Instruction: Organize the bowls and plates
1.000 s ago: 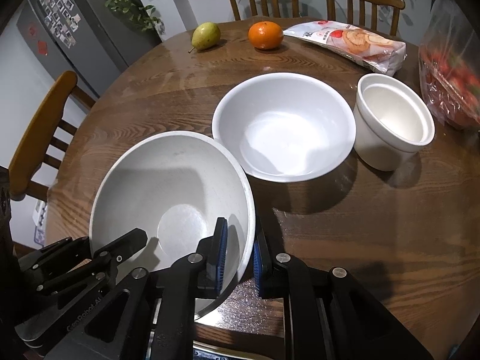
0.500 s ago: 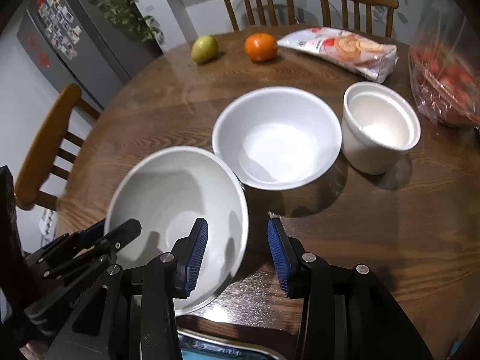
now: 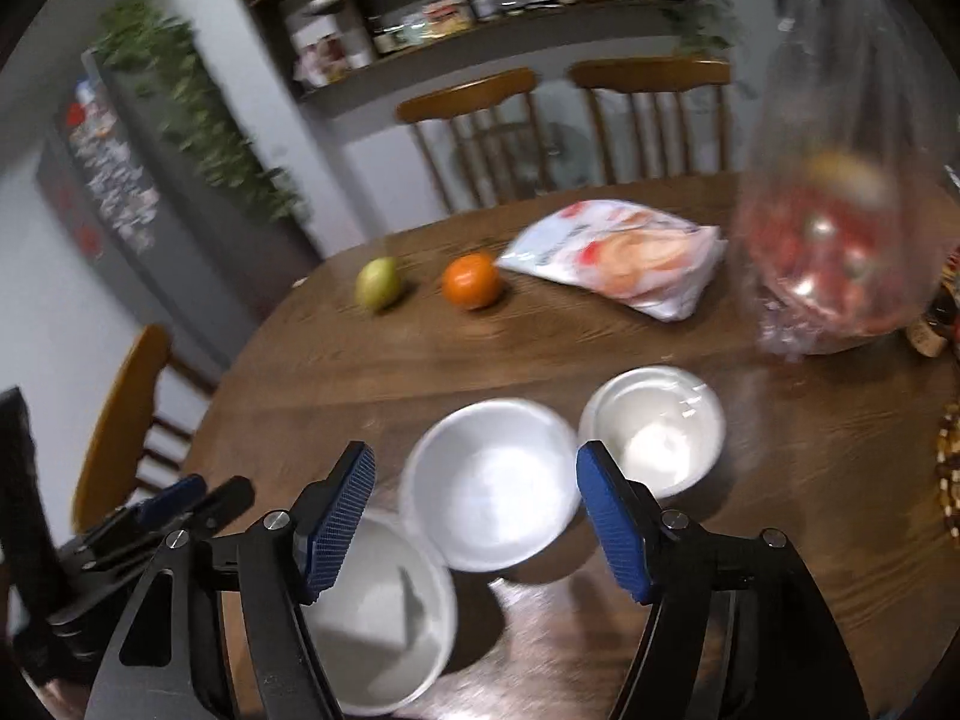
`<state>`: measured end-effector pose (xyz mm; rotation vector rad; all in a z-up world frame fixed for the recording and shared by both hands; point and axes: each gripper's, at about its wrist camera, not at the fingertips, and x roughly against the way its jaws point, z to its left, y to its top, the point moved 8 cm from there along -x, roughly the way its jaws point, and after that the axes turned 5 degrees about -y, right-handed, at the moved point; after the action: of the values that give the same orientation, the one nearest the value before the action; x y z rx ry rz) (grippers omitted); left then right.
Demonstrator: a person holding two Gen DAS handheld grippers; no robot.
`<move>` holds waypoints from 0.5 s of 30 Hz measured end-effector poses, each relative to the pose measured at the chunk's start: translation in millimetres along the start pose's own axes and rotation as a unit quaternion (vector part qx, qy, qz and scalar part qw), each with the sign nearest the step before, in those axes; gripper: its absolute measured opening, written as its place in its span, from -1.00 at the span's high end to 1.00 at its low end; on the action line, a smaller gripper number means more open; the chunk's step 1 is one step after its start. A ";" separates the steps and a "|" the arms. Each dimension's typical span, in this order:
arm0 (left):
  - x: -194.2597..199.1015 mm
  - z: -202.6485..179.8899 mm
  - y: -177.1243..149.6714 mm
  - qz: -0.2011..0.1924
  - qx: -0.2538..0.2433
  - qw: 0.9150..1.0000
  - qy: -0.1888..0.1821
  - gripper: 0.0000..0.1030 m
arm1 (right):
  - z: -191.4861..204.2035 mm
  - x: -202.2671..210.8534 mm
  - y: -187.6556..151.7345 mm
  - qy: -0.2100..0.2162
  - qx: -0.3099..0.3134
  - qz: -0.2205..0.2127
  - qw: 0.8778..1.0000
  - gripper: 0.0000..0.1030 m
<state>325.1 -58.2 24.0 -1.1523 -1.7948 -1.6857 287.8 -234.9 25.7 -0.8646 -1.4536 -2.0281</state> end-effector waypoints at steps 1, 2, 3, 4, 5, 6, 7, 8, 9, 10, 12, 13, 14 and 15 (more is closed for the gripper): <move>-11.2 -6.1 4.8 0.012 -0.004 1.000 -0.002 -0.07 | -5.4 -7.1 -1.0 -0.003 -0.003 0.012 1.000 -0.37; -19.6 -10.2 6.8 0.022 -0.005 1.000 -0.001 -0.07 | -9.3 -14.7 -3.1 0.002 -0.008 0.026 1.000 -0.37; -29.7 -15.8 9.0 0.033 -0.007 0.999 -0.001 -0.05 | -14.3 -22.9 -5.8 0.011 -0.017 0.043 0.999 -0.37; -37.6 -21.3 10.3 0.040 -0.011 0.999 -0.002 -0.05 | -20.0 -30.6 -7.4 0.019 -0.027 0.059 0.998 -0.37; -44.6 -26.4 10.4 0.047 -0.016 0.999 -0.004 -0.05 | -26.8 -36.9 -7.8 0.027 -0.041 0.068 0.996 -0.37; -54.1 -32.6 9.5 0.057 -0.022 0.998 -0.008 -0.05 | -33.8 -40.7 -8.7 0.025 -0.055 0.076 0.995 -0.37; -59.2 -36.1 8.2 0.065 -0.026 0.997 -0.010 -0.05 | -39.2 -45.9 -9.8 0.025 -0.062 0.087 0.994 -0.37; -66.0 -39.1 6.2 0.075 -0.031 0.997 -0.013 -0.05 | -44.4 -50.0 -10.0 0.025 -0.069 0.094 0.993 -0.37; -74.2 -40.8 3.9 0.085 -0.031 0.996 -0.015 -0.05 | -47.1 -52.7 -11.0 0.025 -0.075 0.097 0.992 -0.36; -81.5 -40.5 1.7 0.094 -0.030 0.995 -0.010 -0.04 | -48.6 -55.4 -12.5 0.022 -0.077 0.101 0.992 -0.29; -94.1 -38.8 -1.3 0.106 -0.027 0.994 0.000 -0.02 | -45.9 -56.7 -17.6 0.026 -0.074 0.109 0.991 -0.18; -99.6 -38.1 -2.3 0.112 -0.026 0.993 0.003 0.00 | -42.4 -57.2 -19.6 0.032 -0.072 0.113 0.991 -0.14; -104.0 -37.8 -2.8 0.118 -0.023 0.993 0.002 0.01 | -38.9 -58.7 -20.8 0.035 -0.066 0.117 0.990 -0.14; -106.6 -37.7 -3.2 0.121 -0.021 0.992 0.000 0.02 | -35.8 -58.8 -22.9 0.035 -0.059 0.121 0.990 -0.13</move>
<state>374.4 -123.8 -53.8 -1.3285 -1.5533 -1.5877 304.0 -260.1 -40.4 -0.9581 -1.1418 -1.9551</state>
